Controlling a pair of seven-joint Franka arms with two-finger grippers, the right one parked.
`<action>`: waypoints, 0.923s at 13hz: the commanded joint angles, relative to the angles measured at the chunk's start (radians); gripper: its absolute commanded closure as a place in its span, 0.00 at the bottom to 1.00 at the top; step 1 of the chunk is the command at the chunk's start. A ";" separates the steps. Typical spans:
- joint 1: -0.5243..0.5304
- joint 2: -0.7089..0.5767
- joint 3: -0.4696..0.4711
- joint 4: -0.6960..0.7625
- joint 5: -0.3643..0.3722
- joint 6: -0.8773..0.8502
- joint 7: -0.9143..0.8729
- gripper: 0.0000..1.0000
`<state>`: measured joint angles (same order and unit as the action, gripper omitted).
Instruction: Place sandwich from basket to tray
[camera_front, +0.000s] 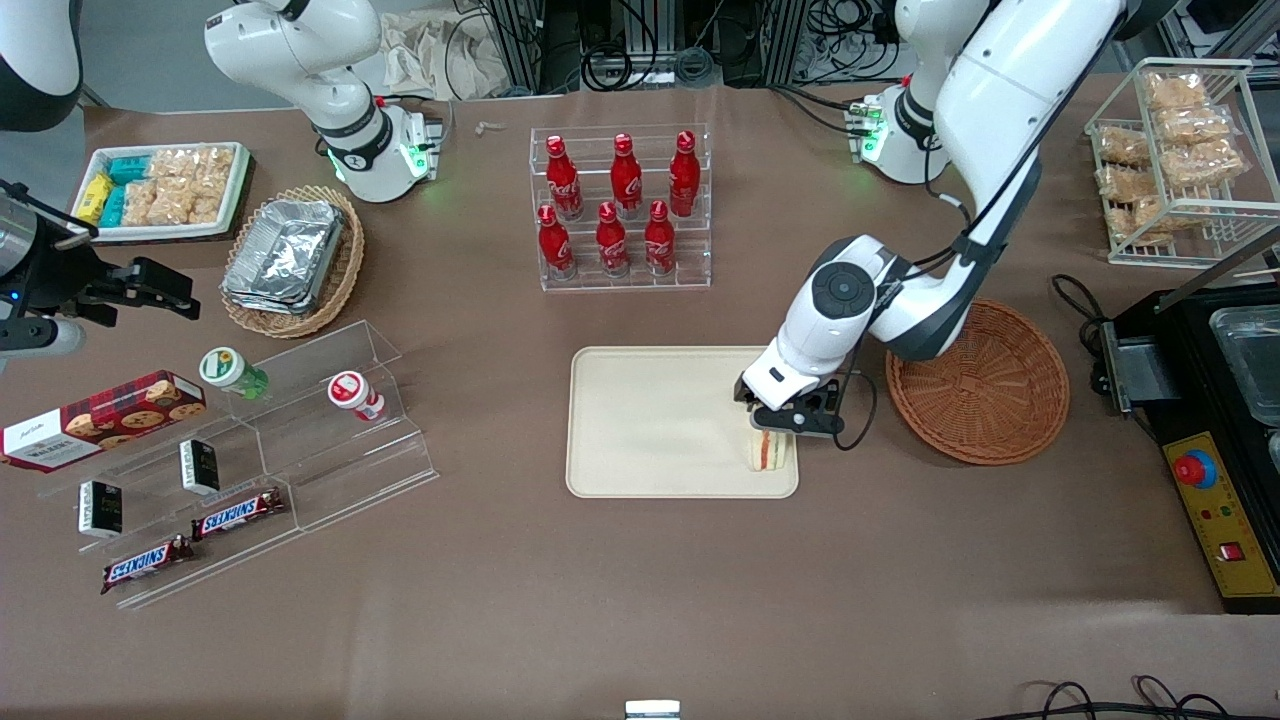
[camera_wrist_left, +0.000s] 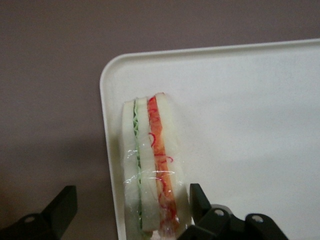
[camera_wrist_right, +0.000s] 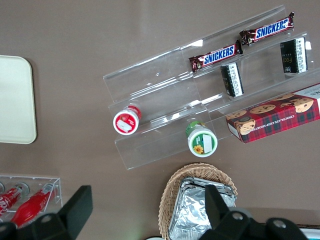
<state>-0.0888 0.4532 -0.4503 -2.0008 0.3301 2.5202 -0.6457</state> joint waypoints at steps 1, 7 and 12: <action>0.012 -0.157 -0.007 -0.006 -0.078 -0.107 -0.014 0.00; 0.104 -0.329 -0.002 0.247 -0.160 -0.501 0.049 0.00; 0.271 -0.380 -0.001 0.346 -0.251 -0.630 0.315 0.00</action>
<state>0.1059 0.0755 -0.4412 -1.6636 0.1448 1.9065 -0.4518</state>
